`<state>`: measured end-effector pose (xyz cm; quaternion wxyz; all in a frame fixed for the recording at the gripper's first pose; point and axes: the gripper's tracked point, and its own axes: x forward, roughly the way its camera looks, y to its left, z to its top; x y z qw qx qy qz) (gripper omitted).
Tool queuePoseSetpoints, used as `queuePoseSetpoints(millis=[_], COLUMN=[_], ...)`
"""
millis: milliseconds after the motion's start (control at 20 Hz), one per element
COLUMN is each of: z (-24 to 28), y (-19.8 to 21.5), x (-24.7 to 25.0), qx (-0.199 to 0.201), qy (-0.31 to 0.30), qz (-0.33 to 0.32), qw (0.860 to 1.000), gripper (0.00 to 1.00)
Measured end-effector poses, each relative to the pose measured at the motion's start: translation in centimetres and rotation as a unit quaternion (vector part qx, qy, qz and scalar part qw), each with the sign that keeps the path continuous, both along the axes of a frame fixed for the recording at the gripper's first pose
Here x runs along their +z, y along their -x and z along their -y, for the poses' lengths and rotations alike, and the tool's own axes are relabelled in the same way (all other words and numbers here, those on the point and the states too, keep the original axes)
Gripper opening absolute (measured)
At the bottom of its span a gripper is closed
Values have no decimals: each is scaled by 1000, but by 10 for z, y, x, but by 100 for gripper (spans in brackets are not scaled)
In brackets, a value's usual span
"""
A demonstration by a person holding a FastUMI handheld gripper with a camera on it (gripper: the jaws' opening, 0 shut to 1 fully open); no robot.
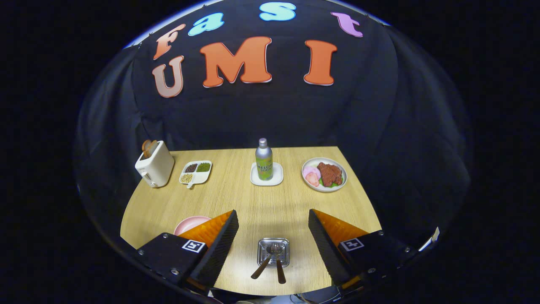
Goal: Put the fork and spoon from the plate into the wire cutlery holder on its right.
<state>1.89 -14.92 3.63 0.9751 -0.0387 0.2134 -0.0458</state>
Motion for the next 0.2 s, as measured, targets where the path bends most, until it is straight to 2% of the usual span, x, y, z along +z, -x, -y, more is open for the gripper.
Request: queuePoseSetpoints(millis=[200], z=[-3], y=[2], x=[31], qx=[-4], qy=[19], qz=[66], qw=[998], gripper=[100])
